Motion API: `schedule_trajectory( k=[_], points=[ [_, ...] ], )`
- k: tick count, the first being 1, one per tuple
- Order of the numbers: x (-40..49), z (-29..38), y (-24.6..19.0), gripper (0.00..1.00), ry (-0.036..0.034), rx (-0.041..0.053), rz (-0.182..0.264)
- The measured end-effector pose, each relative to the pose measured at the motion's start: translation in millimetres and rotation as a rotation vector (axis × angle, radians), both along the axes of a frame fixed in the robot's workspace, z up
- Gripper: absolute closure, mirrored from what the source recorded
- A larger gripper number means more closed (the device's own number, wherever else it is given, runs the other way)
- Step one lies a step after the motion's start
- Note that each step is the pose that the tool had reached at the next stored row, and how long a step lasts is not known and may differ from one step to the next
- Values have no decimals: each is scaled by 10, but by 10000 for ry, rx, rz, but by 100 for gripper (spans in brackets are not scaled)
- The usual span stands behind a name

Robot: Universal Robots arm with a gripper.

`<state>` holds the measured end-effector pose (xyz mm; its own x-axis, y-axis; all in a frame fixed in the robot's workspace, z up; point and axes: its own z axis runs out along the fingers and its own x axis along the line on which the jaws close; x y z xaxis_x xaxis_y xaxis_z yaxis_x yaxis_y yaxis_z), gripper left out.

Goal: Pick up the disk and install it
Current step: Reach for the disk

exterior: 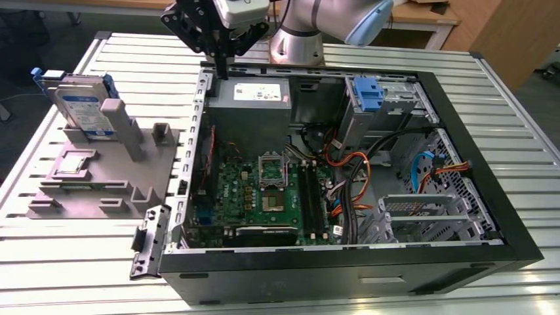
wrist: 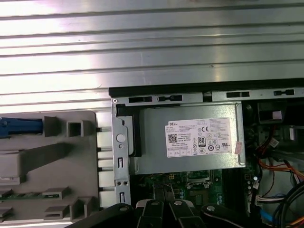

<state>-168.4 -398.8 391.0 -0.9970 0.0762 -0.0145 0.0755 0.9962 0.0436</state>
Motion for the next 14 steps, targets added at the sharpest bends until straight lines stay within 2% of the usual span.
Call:
schedule_trajectory(
  k=[14],
  points=[
    [-24, -8, 0, 90, 49, 1, 0]
  ],
)
